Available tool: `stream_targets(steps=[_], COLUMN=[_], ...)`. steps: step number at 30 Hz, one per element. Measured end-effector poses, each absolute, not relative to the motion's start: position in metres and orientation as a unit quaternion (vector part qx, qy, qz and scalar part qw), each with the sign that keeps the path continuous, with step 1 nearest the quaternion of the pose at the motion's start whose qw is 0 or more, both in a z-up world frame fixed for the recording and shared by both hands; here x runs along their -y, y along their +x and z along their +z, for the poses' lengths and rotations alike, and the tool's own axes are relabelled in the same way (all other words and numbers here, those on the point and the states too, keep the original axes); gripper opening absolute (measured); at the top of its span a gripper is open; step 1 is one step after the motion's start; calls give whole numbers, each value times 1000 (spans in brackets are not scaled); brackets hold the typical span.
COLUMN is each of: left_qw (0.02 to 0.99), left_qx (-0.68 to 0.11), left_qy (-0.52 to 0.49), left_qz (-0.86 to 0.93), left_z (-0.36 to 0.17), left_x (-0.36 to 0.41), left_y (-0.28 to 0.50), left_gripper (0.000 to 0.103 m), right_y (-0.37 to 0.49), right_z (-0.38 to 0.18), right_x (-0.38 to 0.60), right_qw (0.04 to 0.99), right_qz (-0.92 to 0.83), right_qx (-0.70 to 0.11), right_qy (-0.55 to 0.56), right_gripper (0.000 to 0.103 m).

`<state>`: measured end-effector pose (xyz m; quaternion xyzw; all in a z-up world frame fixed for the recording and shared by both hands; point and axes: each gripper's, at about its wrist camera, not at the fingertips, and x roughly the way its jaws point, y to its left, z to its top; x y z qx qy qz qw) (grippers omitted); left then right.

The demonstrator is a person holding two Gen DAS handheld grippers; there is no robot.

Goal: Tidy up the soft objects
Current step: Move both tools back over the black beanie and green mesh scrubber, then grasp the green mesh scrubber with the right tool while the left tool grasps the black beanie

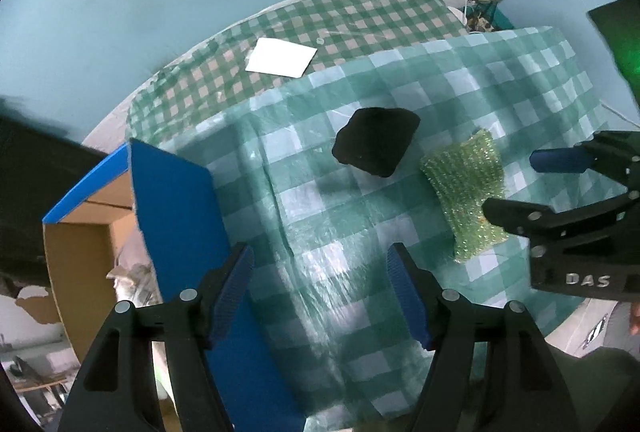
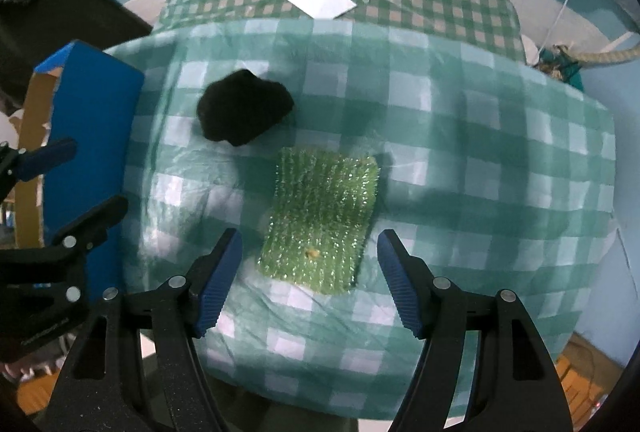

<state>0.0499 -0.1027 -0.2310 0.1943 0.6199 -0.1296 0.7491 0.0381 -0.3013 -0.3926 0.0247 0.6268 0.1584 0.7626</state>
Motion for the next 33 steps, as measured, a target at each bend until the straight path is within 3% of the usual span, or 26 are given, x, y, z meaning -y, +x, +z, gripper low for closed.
stream_targets(steps=[16,23,25,30,33], left_qw=[736,733,733,733,734], left_qx=[-636,-639,-638,-637,-636], left_qy=[200,201,202,198,192], left_qz=[-114,-119,-122,-132,-141], left_z=[-264,-264,-265,-264,-263], left_x=[102,103,104,109,111], left_y=[62,65,67,73,77], left_gripper=[72,74,76,77,79], right_y=[57,54,51,47,47], right_z=[-444,-448,-447,-443,-442], right_x=[288,274,272,272,274], right_qw=[747,756,759,758,753], right_qz=[122,114,115,132,144], right_qx=[-653,-643,-639,-636,-639], right_qy=[24,-32,-46,-54,-58], right_gripper=[70,71,66,23,17])
